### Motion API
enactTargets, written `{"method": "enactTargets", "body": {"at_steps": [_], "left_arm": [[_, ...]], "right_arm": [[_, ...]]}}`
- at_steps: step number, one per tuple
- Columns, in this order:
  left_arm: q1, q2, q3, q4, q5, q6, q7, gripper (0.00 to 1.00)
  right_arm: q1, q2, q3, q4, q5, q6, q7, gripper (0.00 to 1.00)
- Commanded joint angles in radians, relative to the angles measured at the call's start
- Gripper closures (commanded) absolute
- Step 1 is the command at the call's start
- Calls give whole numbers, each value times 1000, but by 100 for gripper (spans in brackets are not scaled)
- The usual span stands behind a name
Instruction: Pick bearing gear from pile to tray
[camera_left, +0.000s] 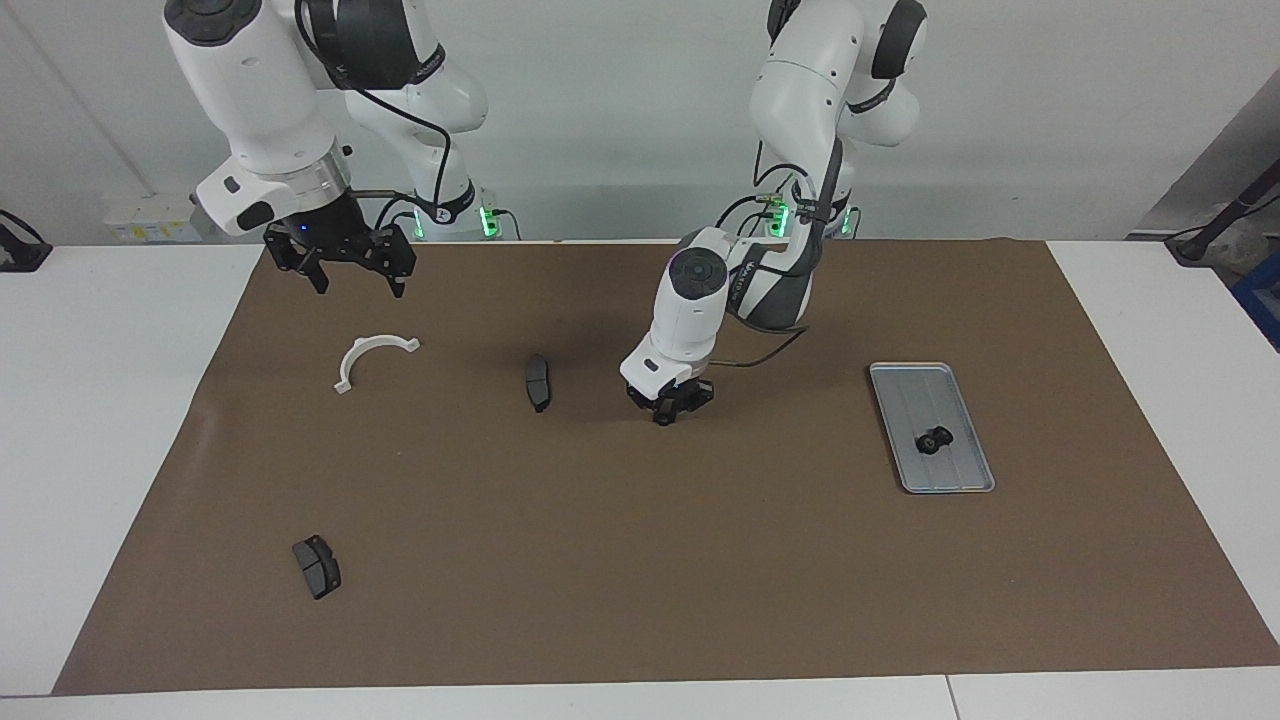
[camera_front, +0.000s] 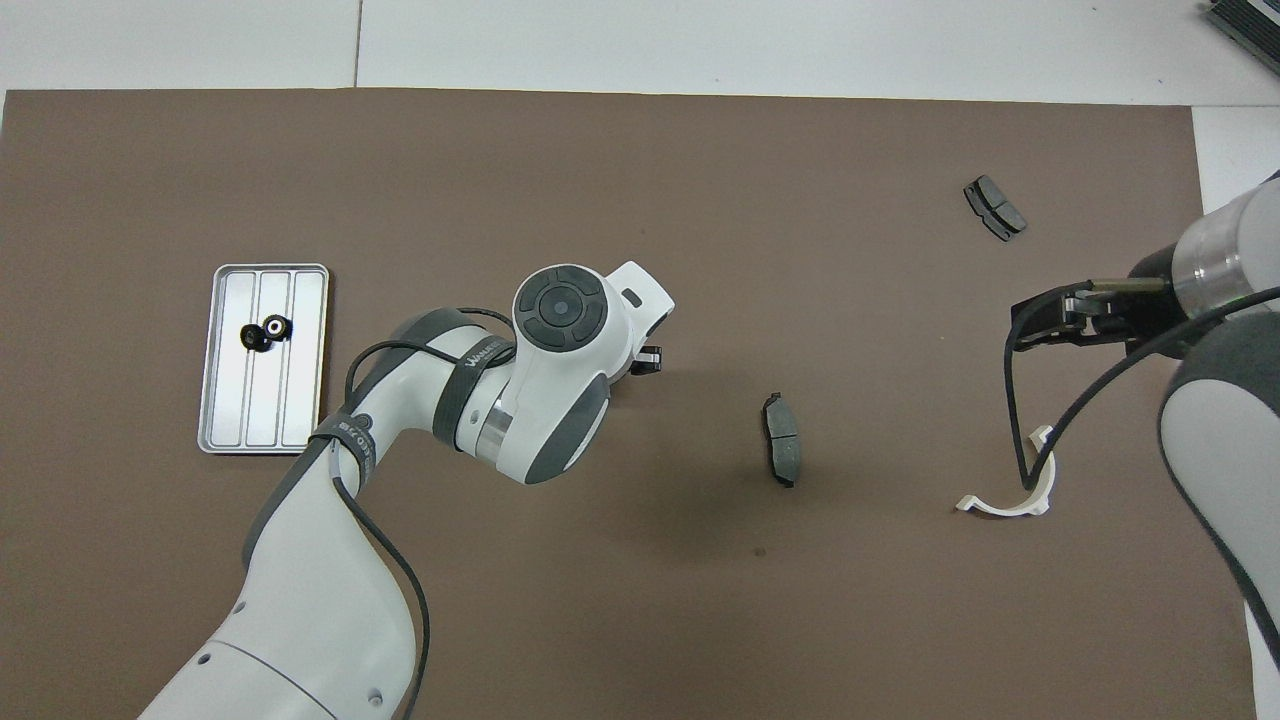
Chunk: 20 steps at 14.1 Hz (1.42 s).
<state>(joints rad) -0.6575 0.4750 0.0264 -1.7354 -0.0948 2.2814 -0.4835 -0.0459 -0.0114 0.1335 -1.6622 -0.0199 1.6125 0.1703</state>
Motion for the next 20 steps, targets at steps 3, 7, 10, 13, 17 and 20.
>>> {"method": "enactTargets", "body": {"at_steps": [3, 7, 10, 13, 17, 20], "left_arm": [[114, -51, 20, 14, 1, -60, 46, 89], [339, -116, 18, 16, -5, -242, 415, 89], [511, -122, 20, 13, -6, -321, 734, 89], [642, -102, 20, 4, -6, -329, 1011, 88], [723, -78, 20, 4, -5, -329, 1190, 71], [717, -72, 20, 5, -5, -324, 1194, 20]], "right_arm": [[-15, -15, 9, -13, 17, 1, 11, 0], [-14, -15, 9, -13, 17, 1, 11, 0], [-14, -15, 9, -13, 17, 1, 11, 0], [-15, -15, 9, -13, 17, 1, 11, 0], [-14, -15, 9, -13, 17, 1, 11, 0], [-15, -15, 9, -13, 17, 1, 11, 0]]}}
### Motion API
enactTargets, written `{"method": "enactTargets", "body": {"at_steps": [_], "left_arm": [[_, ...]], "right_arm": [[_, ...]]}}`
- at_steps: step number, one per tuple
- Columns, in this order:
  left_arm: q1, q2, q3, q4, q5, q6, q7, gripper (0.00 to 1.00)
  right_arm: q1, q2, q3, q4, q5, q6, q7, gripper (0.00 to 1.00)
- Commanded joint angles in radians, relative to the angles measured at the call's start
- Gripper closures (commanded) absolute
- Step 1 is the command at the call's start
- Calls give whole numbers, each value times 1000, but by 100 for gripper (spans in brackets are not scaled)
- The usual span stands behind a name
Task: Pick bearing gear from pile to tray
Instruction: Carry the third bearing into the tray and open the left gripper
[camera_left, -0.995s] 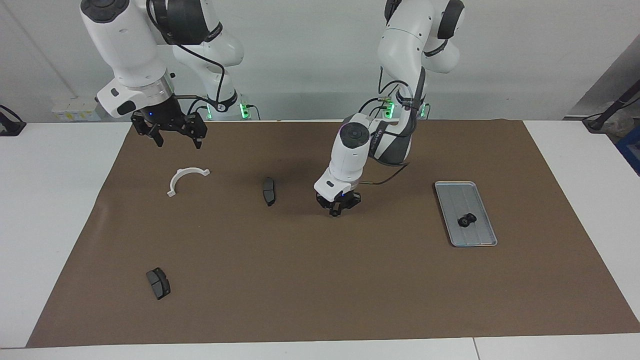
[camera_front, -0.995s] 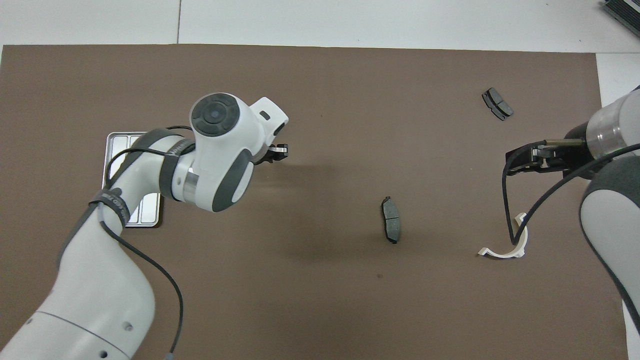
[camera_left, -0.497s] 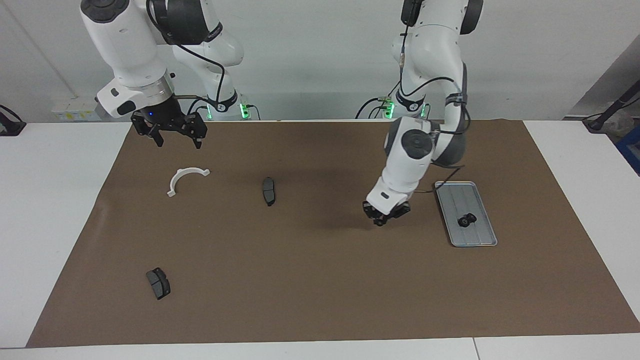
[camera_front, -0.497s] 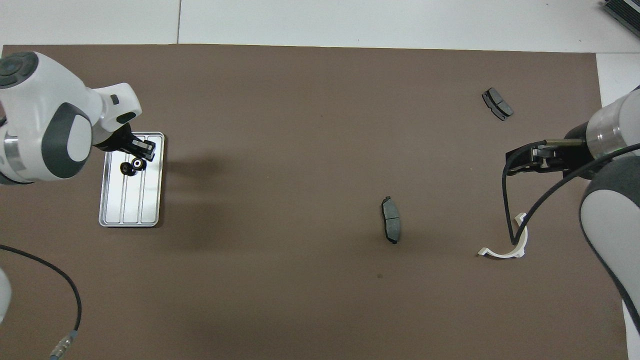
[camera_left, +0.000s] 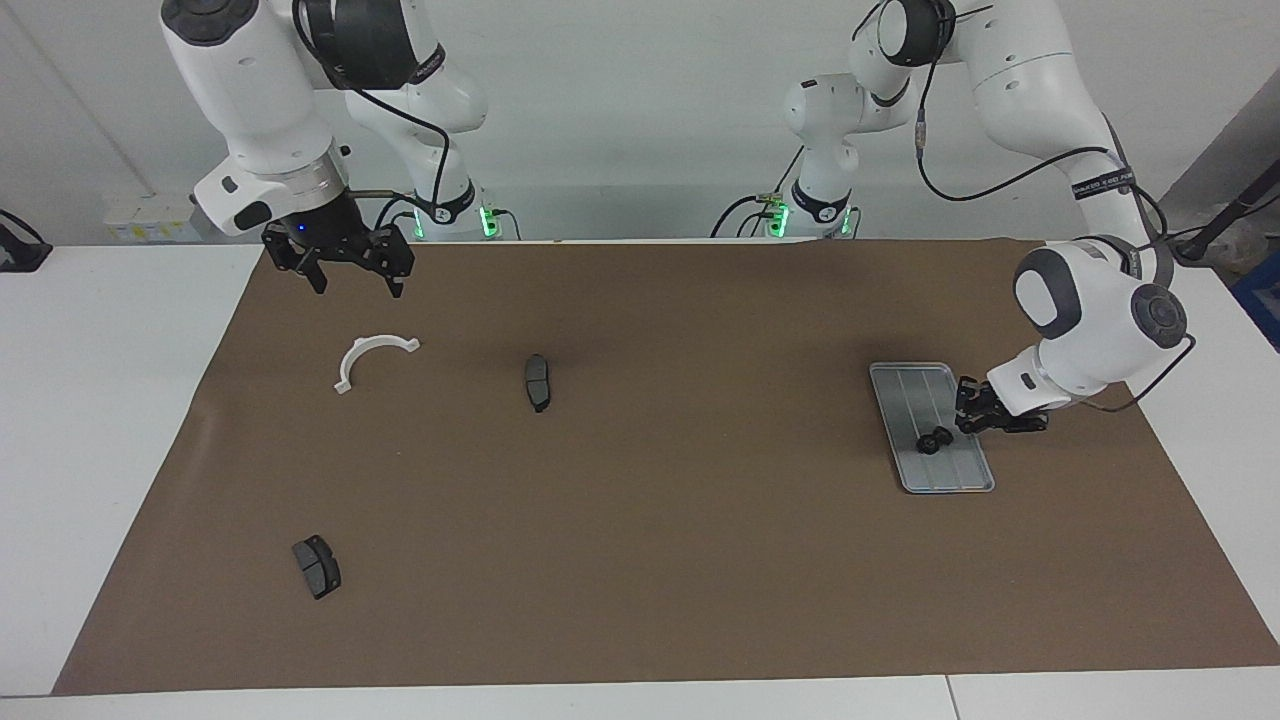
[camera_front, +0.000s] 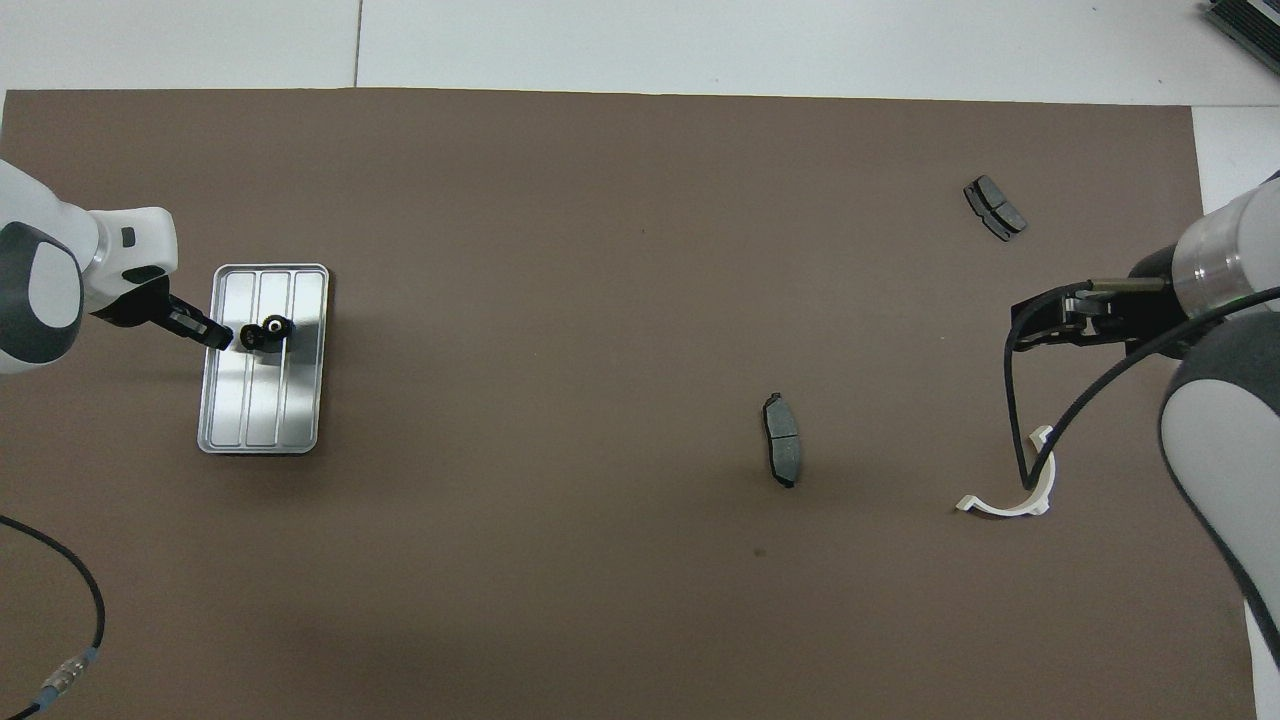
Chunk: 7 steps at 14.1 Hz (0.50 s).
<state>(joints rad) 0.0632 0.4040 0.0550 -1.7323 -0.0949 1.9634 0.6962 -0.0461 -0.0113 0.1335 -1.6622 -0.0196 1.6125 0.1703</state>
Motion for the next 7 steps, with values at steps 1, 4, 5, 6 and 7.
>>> {"method": "enactTargets", "body": {"at_steps": [1, 4, 5, 6, 7], "left_arm": [[-9, -1, -9, 5, -9, -5, 6, 19], [-23, 6, -10, 11, -12, 8, -13, 11], [-23, 7, -10, 13, -15, 9, -15, 18], [-23, 12, -10, 13, -16, 15, -18, 35], [-23, 13, -10, 13, -20, 26, -18, 55]], "right_arm": [[-15, -15, 9, -13, 17, 1, 11, 0], [-14, -15, 9, -13, 17, 1, 11, 0], [-14, -15, 9, -13, 17, 1, 11, 0], [-15, -15, 9, -13, 17, 1, 11, 0], [-15, -15, 9, -13, 17, 1, 11, 0]]}}
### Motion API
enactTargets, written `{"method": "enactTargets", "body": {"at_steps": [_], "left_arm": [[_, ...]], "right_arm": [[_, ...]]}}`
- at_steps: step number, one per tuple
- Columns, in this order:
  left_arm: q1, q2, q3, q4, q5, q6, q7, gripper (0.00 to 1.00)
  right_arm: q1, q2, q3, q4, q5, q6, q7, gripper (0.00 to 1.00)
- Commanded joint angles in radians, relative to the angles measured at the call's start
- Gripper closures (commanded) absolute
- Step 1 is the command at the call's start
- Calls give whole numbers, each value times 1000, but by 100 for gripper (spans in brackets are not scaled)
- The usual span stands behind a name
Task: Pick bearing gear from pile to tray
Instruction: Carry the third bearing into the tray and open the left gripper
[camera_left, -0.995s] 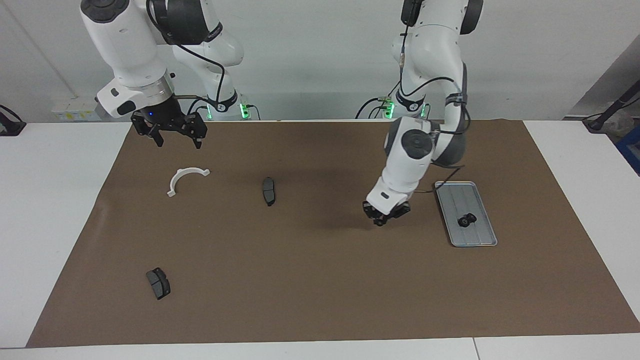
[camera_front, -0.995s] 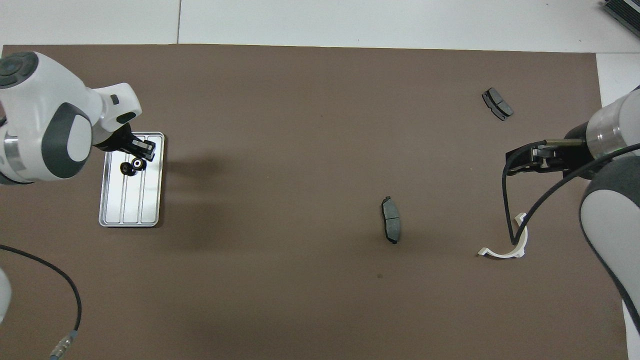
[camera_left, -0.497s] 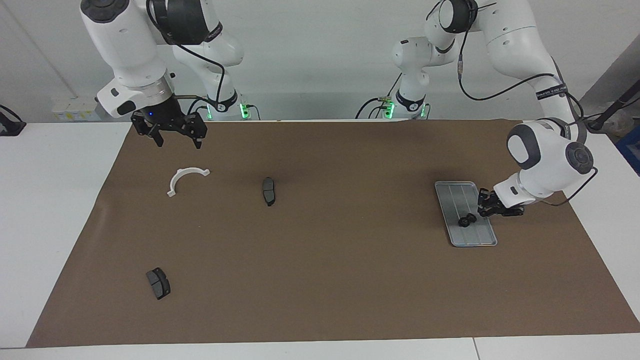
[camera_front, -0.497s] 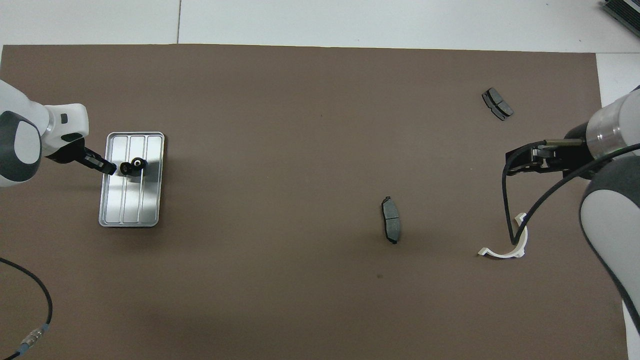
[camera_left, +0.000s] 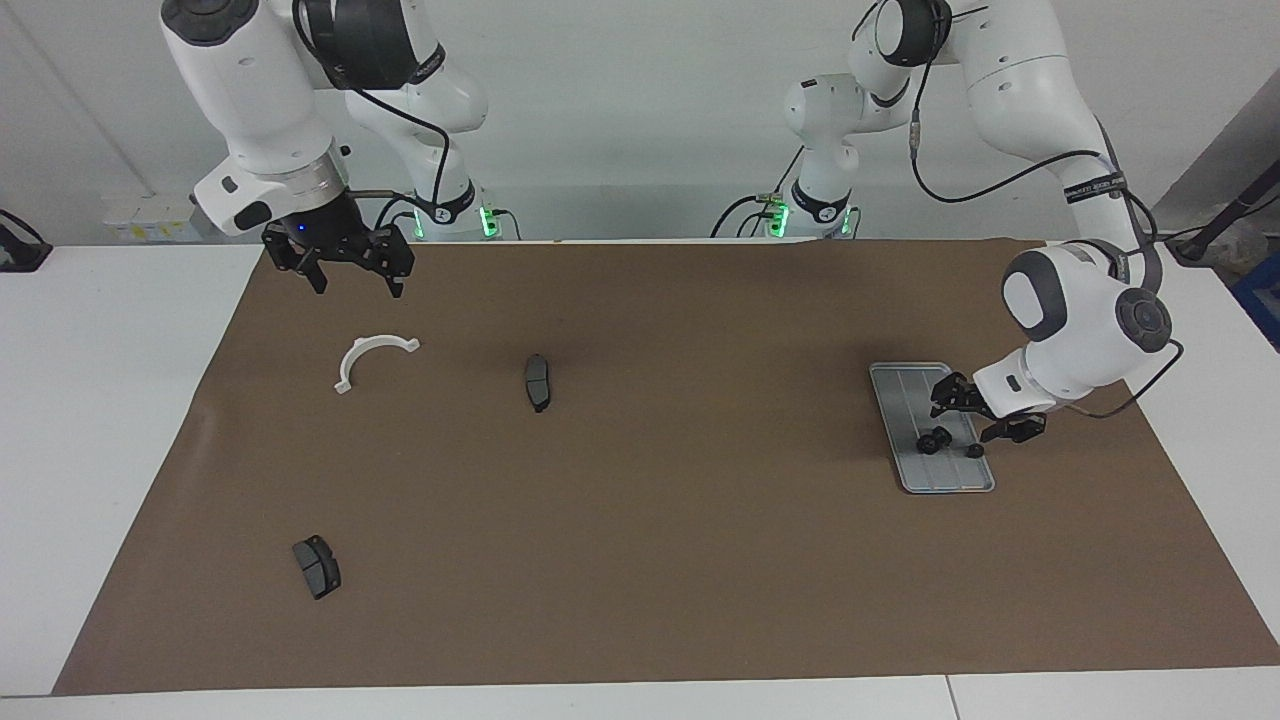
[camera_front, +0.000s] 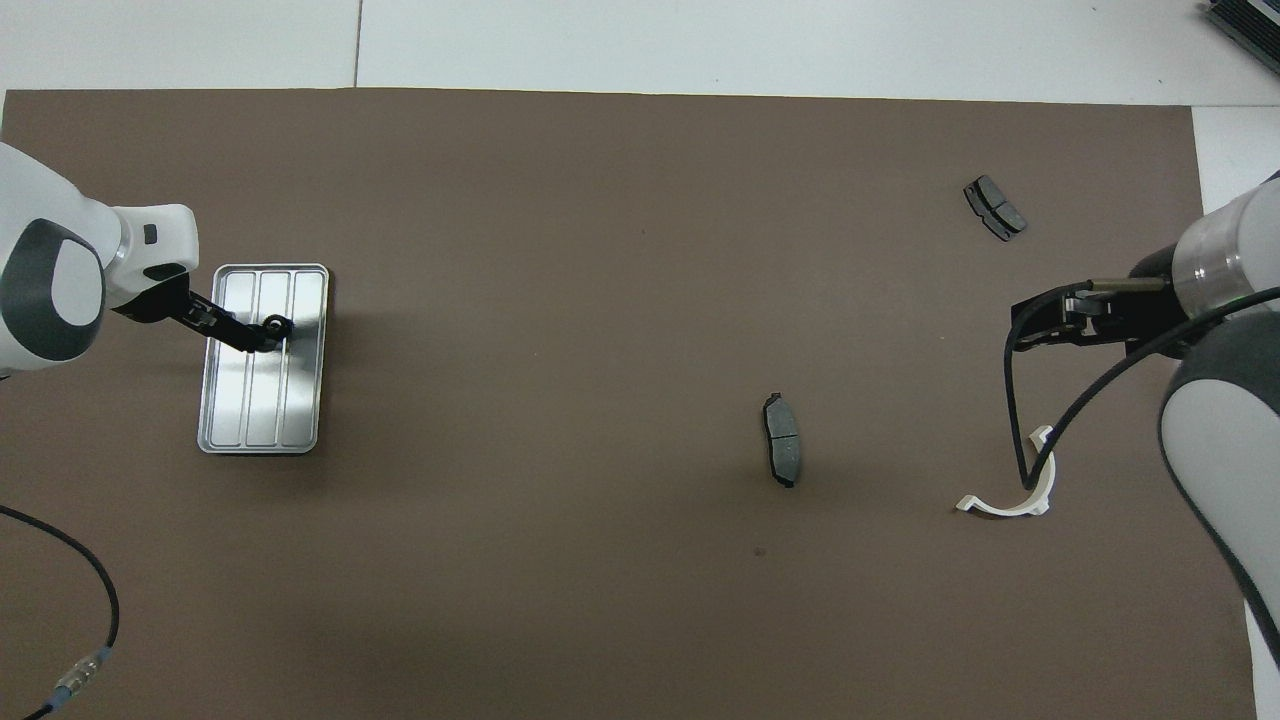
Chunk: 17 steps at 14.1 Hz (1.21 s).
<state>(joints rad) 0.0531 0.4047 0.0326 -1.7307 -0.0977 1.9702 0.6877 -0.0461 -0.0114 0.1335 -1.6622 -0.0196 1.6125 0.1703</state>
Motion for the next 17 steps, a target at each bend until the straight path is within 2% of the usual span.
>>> {"method": "enactTargets", "body": {"at_steps": [1, 2, 4, 11, 15, 17], "left_arm": [[-13, 16, 12, 11, -25, 25, -10, 67], [-13, 23, 12, 11, -34, 32, -10, 76], [-19, 28, 10, 11, -36, 51, -10, 85], [-45, 51, 10, 10, -71, 102, -13, 88], [-41, 36, 12, 31, -66, 79, -16, 88], [-47, 28, 12, 95, -66, 0, -60, 88]], "right_arm": [[-15, -15, 9, -13, 17, 1, 11, 0], [-14, -15, 9, -13, 17, 1, 11, 0], [-15, -15, 9, -13, 17, 1, 11, 0], [-15, -15, 9, -13, 17, 1, 11, 0], [-14, -15, 9, -13, 17, 1, 11, 0], [-14, -15, 9, -13, 17, 1, 11, 0]]}}
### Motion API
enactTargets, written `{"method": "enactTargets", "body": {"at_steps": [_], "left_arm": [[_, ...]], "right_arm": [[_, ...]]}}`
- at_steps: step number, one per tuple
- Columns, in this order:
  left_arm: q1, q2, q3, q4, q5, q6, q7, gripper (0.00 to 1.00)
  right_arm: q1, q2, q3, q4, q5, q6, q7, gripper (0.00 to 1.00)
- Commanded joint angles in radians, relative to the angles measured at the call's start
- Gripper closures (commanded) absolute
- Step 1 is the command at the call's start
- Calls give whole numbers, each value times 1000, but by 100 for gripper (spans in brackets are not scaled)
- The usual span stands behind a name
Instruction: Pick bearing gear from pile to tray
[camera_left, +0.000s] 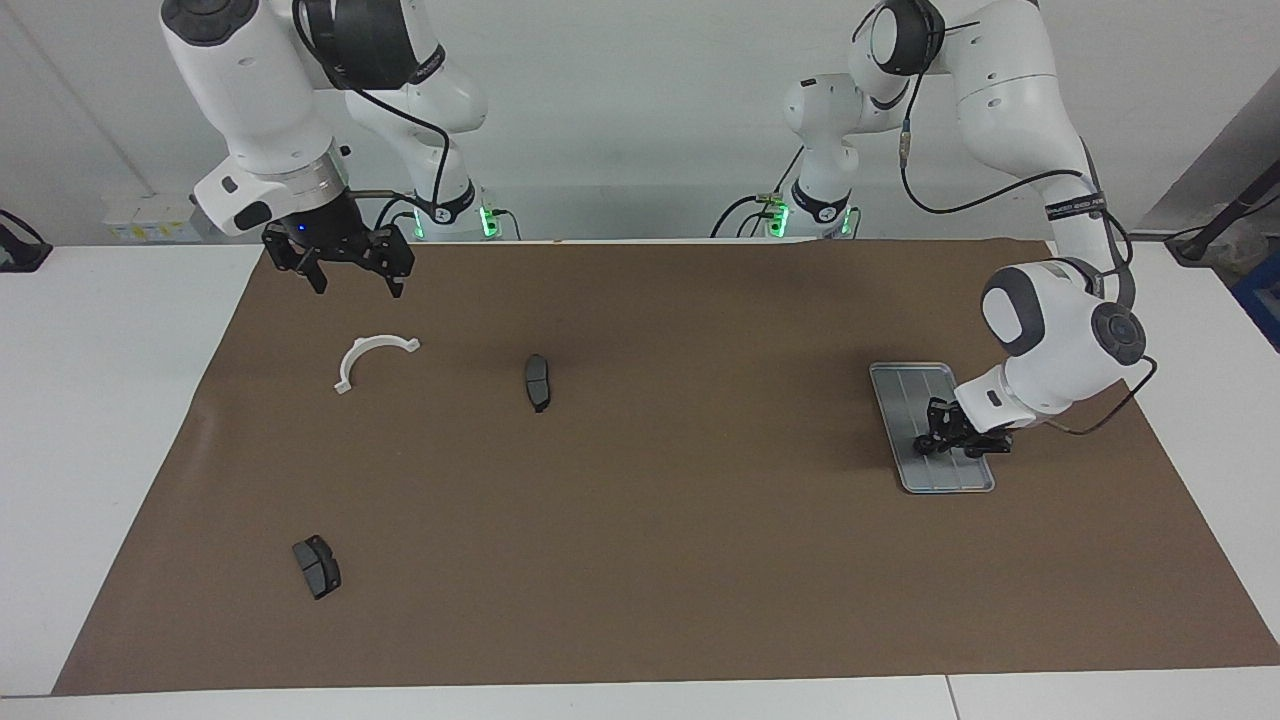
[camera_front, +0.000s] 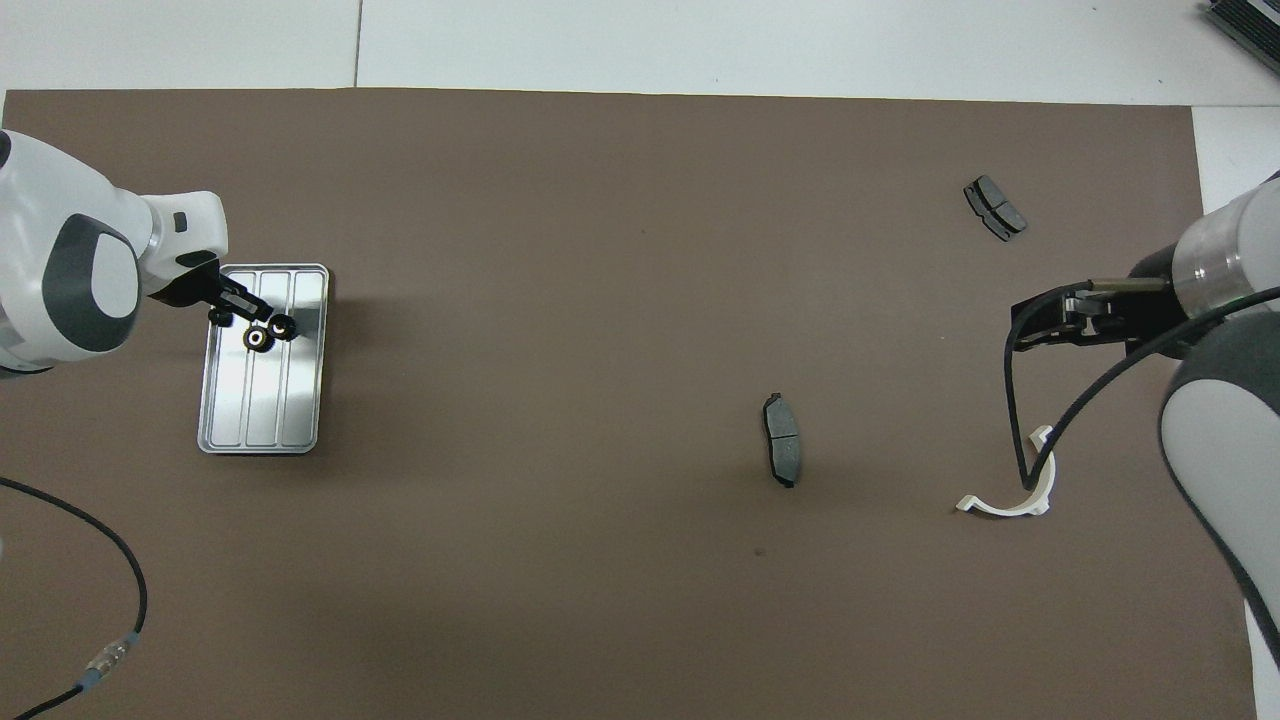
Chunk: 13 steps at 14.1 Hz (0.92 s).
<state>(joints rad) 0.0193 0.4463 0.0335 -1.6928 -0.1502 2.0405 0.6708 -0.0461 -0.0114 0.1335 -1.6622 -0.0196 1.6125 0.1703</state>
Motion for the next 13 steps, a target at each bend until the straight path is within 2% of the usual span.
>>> {"method": "enactTargets", "body": {"at_steps": [1, 3, 4, 5, 6, 7, 8, 11, 13], "left_arm": [[-13, -14, 6, 108, -8, -127, -101, 88], [-27, -27, 5, 212, 1, -260, -206, 84], [-30, -41, 8, 255, 8, -326, -250, 78], [-33, -55, 9, 283, 15, -391, -296, 65], [-35, -72, 9, 307, 24, -440, -347, 47], [-35, -102, 6, 327, 38, -459, -400, 16], [-35, -132, 3, 331, 53, -473, -445, 0], [-59, -214, 5, 332, 113, -525, -502, 0], [-64, -239, 5, 332, 130, -581, -516, 0]], "right_arm": [[-15, -15, 9, -13, 17, 1, 11, 0], [-14, -15, 9, -13, 17, 1, 11, 0], [-14, -15, 9, -13, 17, 1, 11, 0], [-15, -15, 9, -13, 17, 1, 11, 0], [-14, -15, 9, -13, 17, 1, 11, 0], [-14, -15, 9, -13, 17, 1, 11, 0], [-14, -15, 9, -13, 17, 1, 11, 0], [-15, -15, 9, -13, 17, 1, 11, 0], [-14, -15, 9, -13, 17, 1, 11, 0]]}}
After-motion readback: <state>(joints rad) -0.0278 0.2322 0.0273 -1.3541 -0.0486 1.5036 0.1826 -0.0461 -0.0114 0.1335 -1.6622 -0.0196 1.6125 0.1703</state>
